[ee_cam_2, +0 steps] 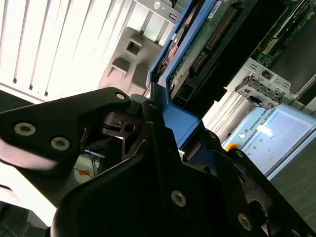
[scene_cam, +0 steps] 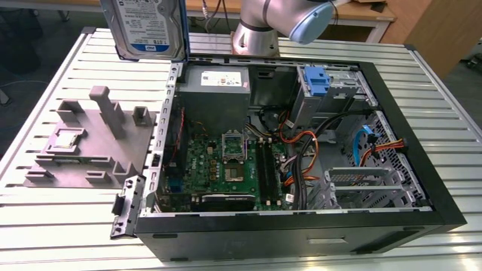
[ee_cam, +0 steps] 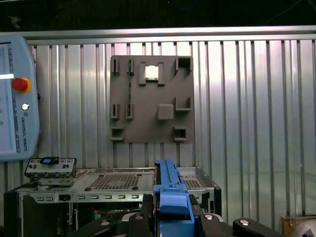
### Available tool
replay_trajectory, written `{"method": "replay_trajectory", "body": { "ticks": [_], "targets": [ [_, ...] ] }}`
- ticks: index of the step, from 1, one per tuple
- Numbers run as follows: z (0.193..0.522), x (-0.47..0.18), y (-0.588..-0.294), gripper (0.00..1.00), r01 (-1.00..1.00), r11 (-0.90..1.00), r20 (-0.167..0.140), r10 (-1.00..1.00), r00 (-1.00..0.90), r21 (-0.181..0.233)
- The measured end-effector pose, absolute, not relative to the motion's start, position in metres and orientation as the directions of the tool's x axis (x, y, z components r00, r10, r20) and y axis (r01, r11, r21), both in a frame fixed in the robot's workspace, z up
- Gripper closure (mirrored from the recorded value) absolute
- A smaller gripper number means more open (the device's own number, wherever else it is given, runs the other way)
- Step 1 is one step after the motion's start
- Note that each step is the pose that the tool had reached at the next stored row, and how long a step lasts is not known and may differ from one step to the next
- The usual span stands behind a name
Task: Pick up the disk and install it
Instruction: 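Pick up the disk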
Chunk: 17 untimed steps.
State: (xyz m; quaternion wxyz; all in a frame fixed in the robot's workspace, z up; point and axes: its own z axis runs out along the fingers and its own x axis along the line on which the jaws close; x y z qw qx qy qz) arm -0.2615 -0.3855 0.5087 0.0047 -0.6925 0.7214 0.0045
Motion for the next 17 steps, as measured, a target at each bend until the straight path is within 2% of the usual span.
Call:
{"method": "replay_trajectory", "body": {
  "ticks": [17],
  "targets": [
    [0.507, -0.249, -0.394, 0.63, -0.999, 0.041, -0.013, -0.999, -0.041, 0.000]
  ]
}}
